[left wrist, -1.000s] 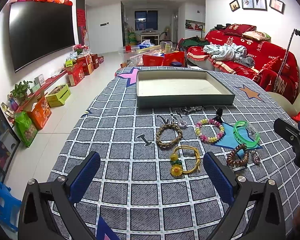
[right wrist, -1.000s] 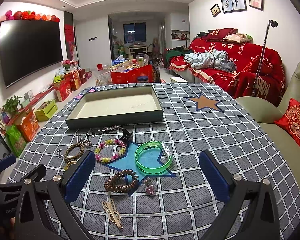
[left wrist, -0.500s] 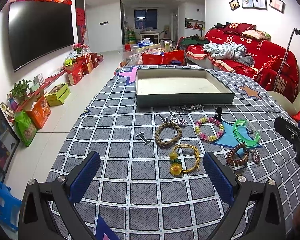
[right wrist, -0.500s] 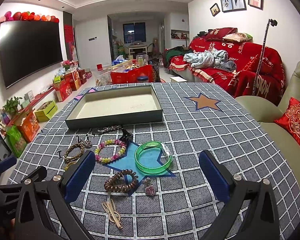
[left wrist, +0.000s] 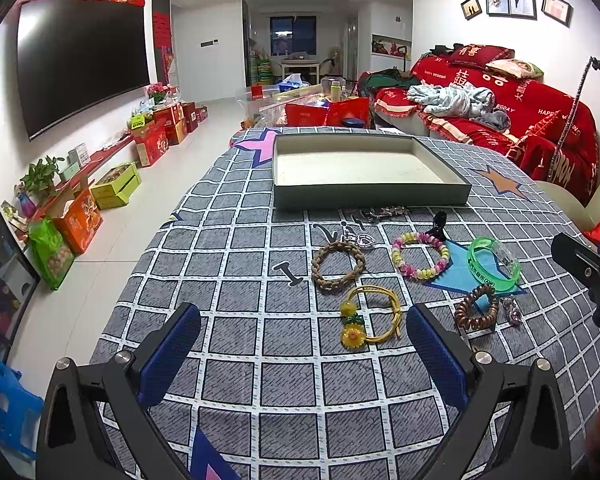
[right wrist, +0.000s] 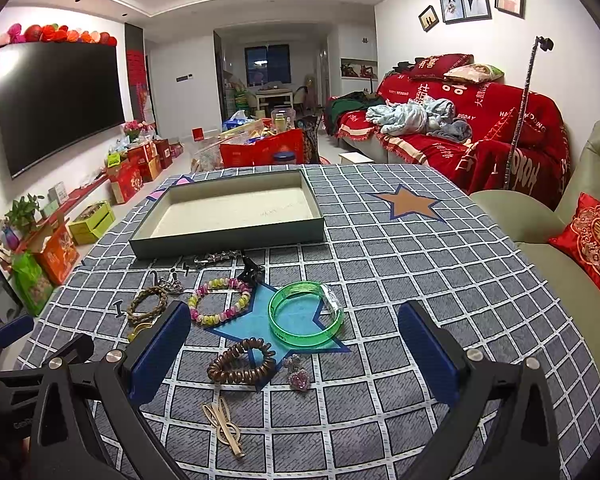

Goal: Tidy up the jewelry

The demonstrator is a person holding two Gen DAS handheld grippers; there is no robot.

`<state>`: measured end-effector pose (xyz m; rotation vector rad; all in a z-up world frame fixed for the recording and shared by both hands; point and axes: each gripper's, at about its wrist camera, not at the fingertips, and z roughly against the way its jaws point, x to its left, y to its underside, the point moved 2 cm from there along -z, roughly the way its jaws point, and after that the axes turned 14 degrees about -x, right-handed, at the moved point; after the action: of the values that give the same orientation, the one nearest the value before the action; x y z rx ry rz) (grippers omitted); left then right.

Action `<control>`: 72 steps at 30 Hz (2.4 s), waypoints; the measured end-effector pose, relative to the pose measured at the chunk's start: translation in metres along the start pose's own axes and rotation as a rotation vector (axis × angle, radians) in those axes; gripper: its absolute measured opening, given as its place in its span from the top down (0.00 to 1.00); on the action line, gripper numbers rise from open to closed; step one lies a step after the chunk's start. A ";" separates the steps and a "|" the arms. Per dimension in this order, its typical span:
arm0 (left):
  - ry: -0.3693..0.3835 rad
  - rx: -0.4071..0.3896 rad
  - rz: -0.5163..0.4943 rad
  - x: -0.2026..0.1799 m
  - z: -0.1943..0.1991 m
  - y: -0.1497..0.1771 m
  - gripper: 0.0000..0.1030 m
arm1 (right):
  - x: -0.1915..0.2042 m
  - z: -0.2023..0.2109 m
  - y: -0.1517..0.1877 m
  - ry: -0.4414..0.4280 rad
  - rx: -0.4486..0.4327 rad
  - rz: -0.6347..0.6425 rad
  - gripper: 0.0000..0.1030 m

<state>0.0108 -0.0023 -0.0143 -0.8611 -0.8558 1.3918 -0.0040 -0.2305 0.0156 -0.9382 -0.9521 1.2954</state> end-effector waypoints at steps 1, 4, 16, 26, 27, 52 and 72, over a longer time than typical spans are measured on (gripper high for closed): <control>0.000 0.000 0.000 0.001 0.000 0.000 0.00 | 0.000 0.000 0.000 -0.001 0.000 0.000 0.00; 0.001 0.003 0.002 0.002 0.000 0.001 0.00 | 0.000 0.000 0.000 0.000 0.000 -0.001 0.00; -0.001 0.022 0.009 0.004 -0.004 0.004 0.00 | 0.003 -0.004 0.005 -0.002 0.010 -0.012 0.00; 0.008 0.035 0.009 0.003 -0.005 0.006 0.00 | 0.001 -0.005 0.007 -0.002 0.013 -0.018 0.00; 0.009 0.037 0.010 0.003 -0.005 0.007 0.00 | 0.002 -0.006 0.008 -0.001 0.013 -0.018 0.00; 0.084 0.252 0.017 0.005 -0.053 0.019 0.00 | -0.010 -0.021 0.042 0.011 0.233 -0.031 0.00; 0.143 0.290 -0.021 -0.022 -0.075 0.020 0.29 | -0.006 -0.070 0.065 -0.016 0.416 0.041 0.39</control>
<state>0.0684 -0.0242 -0.0654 -0.7160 -0.5365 1.3777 0.0404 -0.2346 -0.0694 -0.6260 -0.6415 1.4661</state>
